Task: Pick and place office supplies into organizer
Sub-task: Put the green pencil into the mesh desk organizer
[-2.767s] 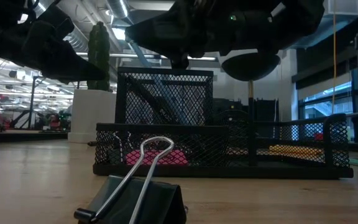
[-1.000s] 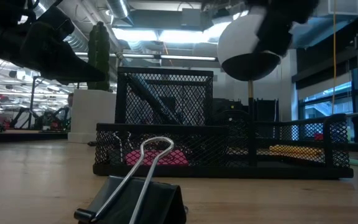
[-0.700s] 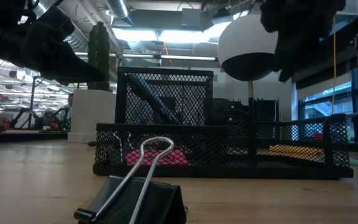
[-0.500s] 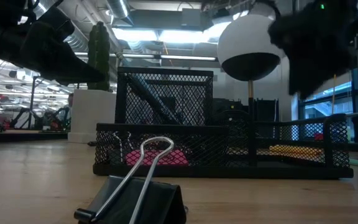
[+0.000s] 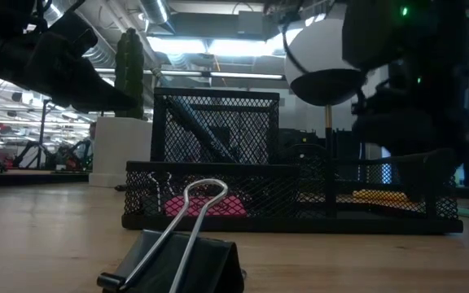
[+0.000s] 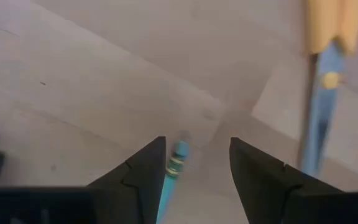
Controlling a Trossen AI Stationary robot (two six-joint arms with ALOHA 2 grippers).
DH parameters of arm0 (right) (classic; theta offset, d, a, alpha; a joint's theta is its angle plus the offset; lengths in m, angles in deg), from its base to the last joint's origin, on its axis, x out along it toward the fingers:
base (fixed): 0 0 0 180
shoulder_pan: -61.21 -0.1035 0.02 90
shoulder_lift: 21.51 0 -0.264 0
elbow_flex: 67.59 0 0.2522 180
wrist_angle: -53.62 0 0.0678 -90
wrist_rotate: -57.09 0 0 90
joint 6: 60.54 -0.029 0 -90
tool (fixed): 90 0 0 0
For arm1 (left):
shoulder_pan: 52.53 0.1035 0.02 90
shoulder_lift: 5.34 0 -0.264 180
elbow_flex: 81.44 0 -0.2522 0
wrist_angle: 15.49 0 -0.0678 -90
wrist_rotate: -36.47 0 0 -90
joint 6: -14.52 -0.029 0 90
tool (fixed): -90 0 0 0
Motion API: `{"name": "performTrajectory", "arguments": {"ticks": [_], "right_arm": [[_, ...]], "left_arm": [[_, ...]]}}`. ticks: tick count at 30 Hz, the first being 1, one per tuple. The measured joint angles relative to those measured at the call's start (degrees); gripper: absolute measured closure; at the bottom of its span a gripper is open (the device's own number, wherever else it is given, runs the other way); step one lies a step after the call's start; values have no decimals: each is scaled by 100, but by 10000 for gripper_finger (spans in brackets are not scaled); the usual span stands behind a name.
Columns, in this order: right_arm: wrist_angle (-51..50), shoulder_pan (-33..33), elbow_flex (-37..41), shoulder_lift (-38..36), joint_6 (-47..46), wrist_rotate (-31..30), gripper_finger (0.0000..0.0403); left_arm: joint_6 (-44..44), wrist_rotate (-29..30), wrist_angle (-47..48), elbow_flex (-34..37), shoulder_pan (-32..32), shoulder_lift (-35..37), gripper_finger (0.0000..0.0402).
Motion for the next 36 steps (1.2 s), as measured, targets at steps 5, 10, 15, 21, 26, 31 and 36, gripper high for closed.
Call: {"name": "performTrajectory", "arguments": {"ticks": [5, 10, 15, 21, 26, 31, 36], "right_arm": [[217, 2, -10, 161, -65, 44, 226], [179, 2, -8, 148, -473, 75, 226], [226, 2, -8, 148, -700, 56, 239], [272, -10, -8, 150, -717, 23, 262], [231, -39, -6, 152, -711, -18, 265], [202, -42, -6, 152, -722, -96, 264], [188, -39, -8, 153, -728, -38, 264]], "left_arm": [[-2, 0, 11, 0, 0, 0, 343], [-15, -53, 49, 0, 0, 0, 343], [-17, -162, 67, 0, 0, 0, 343], [117, -164, 194, 0, 0, 0, 343], [153, -351, 310, 0, 0, 0, 343], [153, -543, 314, 0, 0, 0, 343], [294, -564, 314, 0, 0, 0, 343]]}}
